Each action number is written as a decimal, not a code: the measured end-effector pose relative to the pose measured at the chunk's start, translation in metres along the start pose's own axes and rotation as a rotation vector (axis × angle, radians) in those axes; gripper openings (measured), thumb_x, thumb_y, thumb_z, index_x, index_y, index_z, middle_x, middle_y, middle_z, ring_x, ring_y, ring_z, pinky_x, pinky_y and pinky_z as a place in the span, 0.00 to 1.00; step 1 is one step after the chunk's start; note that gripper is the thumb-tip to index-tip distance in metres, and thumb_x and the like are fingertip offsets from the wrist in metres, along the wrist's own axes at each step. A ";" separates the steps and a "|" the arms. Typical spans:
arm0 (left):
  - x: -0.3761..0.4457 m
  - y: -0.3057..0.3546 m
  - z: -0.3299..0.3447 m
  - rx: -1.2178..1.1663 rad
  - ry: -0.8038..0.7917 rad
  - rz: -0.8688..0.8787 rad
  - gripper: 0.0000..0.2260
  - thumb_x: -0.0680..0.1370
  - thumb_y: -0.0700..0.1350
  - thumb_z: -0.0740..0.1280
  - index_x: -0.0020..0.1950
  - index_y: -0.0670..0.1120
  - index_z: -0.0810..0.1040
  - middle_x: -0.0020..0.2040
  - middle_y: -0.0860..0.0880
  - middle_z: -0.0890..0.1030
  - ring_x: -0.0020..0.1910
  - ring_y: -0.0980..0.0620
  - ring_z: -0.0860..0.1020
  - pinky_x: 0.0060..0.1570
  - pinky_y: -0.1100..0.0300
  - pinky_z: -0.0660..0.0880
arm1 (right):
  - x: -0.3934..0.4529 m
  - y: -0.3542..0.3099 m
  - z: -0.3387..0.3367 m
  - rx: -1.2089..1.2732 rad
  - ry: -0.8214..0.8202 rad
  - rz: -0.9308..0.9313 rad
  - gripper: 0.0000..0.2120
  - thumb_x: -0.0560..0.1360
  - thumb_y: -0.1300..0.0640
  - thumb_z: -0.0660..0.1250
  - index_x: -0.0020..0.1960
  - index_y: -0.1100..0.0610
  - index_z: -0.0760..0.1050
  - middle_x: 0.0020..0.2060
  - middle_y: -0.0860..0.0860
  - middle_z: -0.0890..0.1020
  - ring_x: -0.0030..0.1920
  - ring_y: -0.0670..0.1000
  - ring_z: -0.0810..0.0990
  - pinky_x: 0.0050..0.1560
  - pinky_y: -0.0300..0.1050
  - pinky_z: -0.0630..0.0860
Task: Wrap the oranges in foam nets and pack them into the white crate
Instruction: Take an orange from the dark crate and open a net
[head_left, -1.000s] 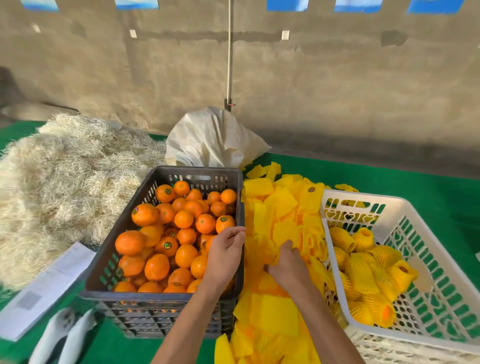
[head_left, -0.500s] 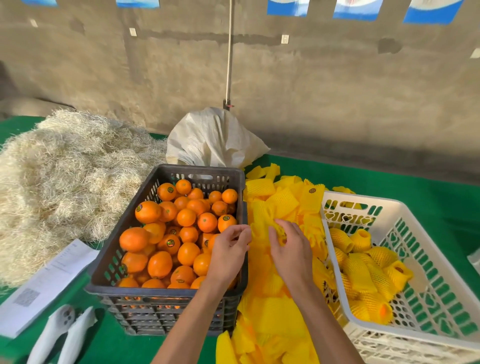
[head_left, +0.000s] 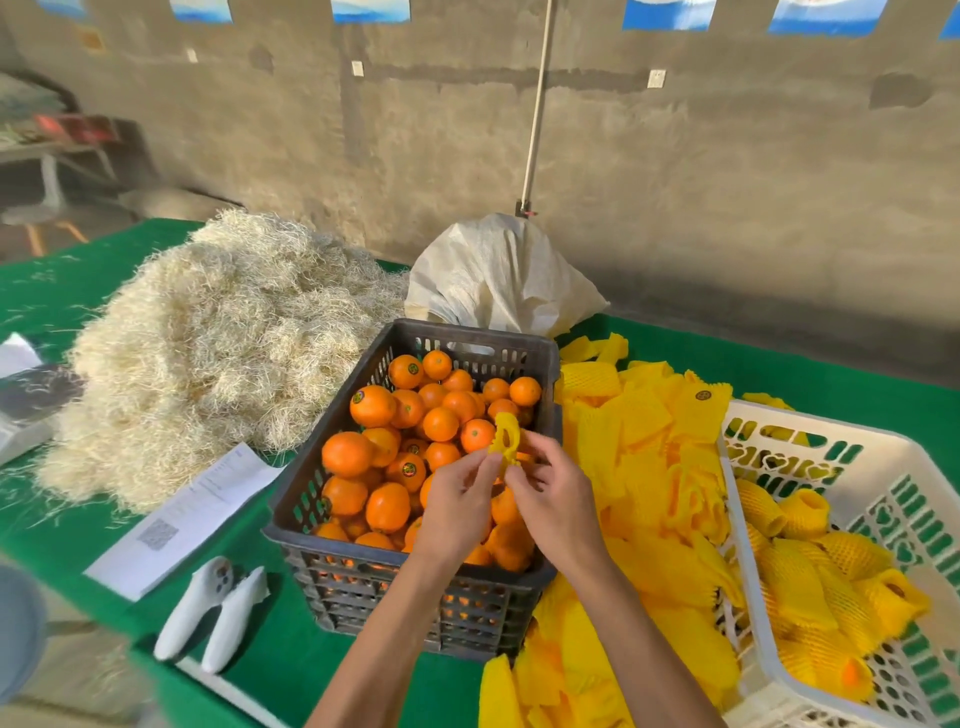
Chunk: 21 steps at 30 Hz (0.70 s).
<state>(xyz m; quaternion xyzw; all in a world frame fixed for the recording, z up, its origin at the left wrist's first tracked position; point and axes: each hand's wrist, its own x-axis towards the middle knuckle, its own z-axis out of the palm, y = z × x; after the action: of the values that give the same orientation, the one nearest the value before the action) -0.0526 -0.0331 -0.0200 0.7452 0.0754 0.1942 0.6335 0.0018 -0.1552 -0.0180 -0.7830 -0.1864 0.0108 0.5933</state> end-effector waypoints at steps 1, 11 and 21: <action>-0.001 -0.002 -0.005 0.063 0.004 0.029 0.12 0.87 0.46 0.62 0.58 0.45 0.85 0.47 0.43 0.86 0.43 0.43 0.81 0.46 0.50 0.78 | 0.002 -0.002 0.006 0.000 -0.004 0.021 0.14 0.76 0.41 0.70 0.59 0.30 0.73 0.52 0.29 0.80 0.53 0.34 0.80 0.45 0.32 0.80; 0.019 -0.011 -0.070 0.413 0.289 -0.129 0.11 0.83 0.47 0.67 0.63 0.44 0.74 0.57 0.47 0.79 0.44 0.50 0.82 0.43 0.51 0.77 | 0.025 0.009 0.043 0.032 0.051 0.126 0.10 0.80 0.57 0.68 0.60 0.54 0.81 0.50 0.48 0.84 0.39 0.45 0.85 0.37 0.38 0.81; 0.045 -0.024 -0.108 0.354 0.056 -0.271 0.40 0.74 0.69 0.51 0.82 0.50 0.57 0.79 0.44 0.63 0.61 0.42 0.82 0.61 0.36 0.77 | 0.037 0.008 0.063 0.078 0.058 0.184 0.05 0.78 0.58 0.71 0.54 0.55 0.80 0.41 0.53 0.83 0.31 0.49 0.84 0.30 0.42 0.81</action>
<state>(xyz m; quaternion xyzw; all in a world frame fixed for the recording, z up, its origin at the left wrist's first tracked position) -0.0501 0.0857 -0.0213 0.8220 0.2256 0.1116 0.5108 0.0238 -0.0877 -0.0364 -0.7733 -0.0959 0.0495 0.6248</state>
